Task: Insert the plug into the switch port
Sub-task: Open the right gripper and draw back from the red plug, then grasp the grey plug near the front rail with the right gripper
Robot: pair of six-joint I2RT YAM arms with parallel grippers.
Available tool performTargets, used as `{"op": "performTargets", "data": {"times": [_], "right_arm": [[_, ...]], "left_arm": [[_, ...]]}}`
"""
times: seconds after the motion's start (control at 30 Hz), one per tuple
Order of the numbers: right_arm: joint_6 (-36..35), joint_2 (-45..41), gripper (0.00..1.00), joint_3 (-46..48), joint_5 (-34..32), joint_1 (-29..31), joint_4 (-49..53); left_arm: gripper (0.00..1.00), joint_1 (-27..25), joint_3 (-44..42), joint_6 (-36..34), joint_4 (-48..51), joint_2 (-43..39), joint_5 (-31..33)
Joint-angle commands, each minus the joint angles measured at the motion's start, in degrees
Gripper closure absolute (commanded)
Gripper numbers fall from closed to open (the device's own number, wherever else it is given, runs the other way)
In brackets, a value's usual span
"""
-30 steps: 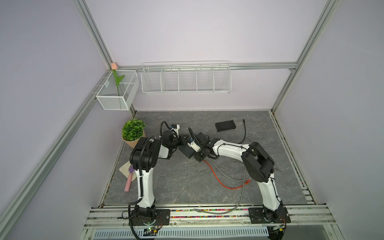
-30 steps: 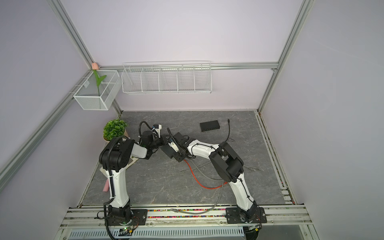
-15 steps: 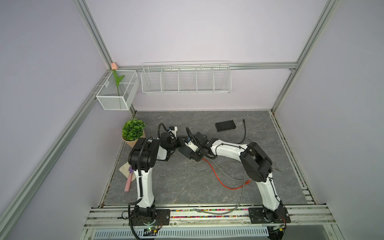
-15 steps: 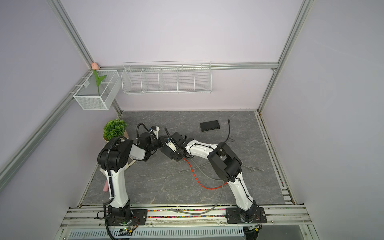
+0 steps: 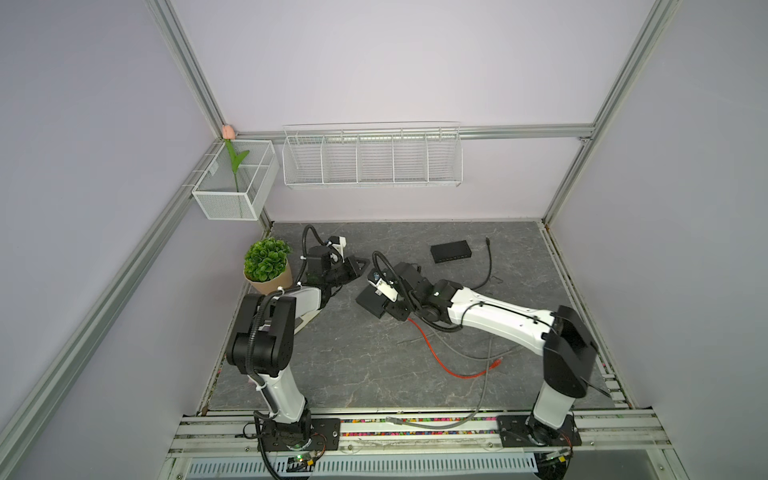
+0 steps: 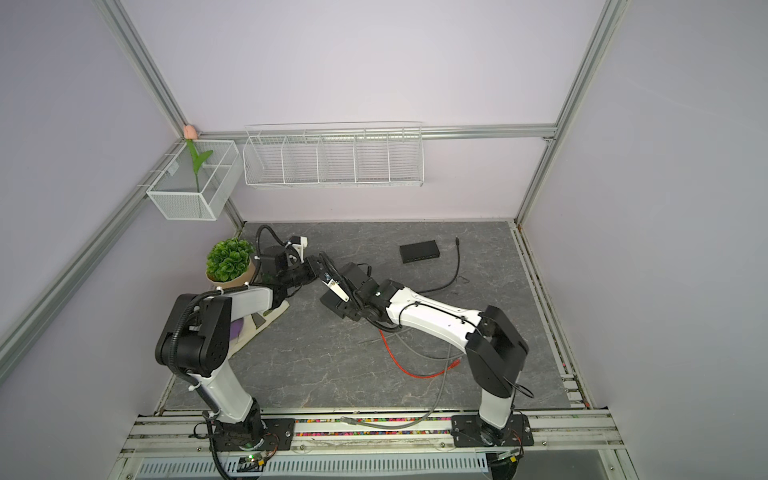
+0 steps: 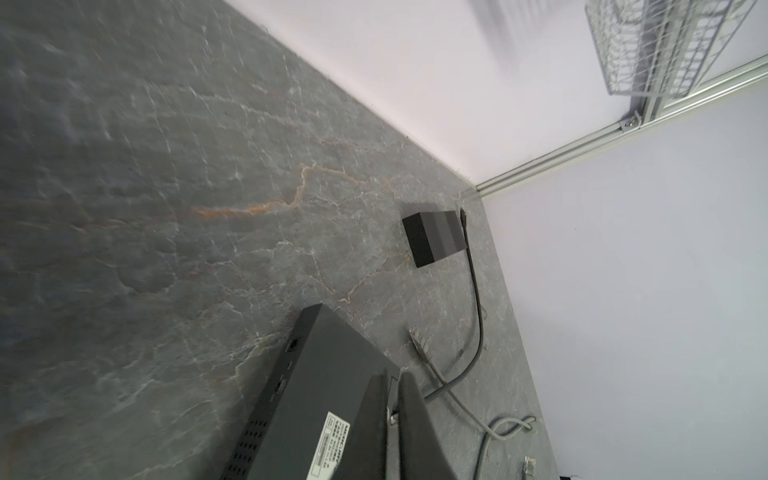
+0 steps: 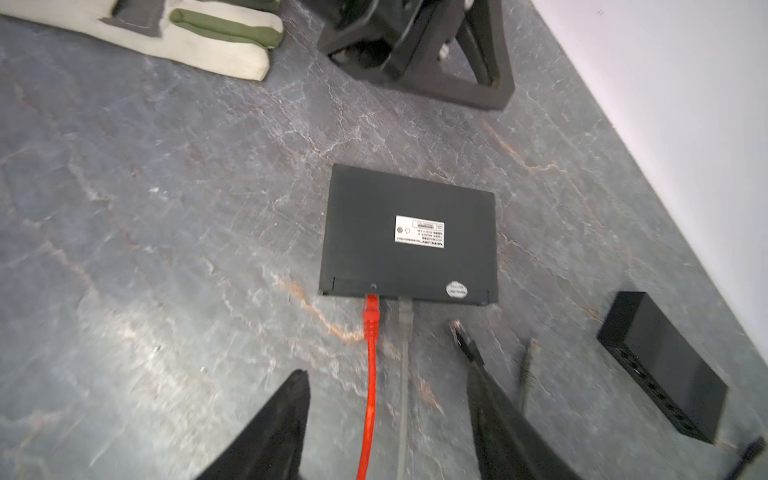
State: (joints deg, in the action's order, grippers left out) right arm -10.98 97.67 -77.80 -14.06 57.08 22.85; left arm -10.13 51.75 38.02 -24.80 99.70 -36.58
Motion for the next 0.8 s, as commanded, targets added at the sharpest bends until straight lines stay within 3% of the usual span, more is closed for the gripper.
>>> {"op": "performTargets", "data": {"times": [0.0, 0.2, 0.37, 0.63, 0.77], "right_arm": [[0.32, -5.49, 0.37, 6.83, 5.54, 4.90, 3.69], [7.42, -7.49, 0.47, 14.59, 4.25, 15.60, 7.83], [14.29, -4.89, 0.47, 17.81, 1.87, 23.88, 11.01], [19.97, -1.52, 0.48, 20.36, 4.82, 32.81, 11.10], [20.82, 0.72, 0.51, 21.82, 7.29, 34.27, 7.92]], "left_arm": [[0.89, -0.37, -3.68, -2.12, 4.76, -6.46, 2.49], [0.89, -1.01, -13.91, -2.93, 7.19, -20.52, 7.62], [0.89, -2.46, -21.07, -3.57, 12.35, -34.95, 11.33], [0.88, -3.05, -26.58, -3.04, 22.66, -54.45, 15.36], [0.88, -3.05, -29.26, -1.47, 22.85, -60.38, 17.19]]}}
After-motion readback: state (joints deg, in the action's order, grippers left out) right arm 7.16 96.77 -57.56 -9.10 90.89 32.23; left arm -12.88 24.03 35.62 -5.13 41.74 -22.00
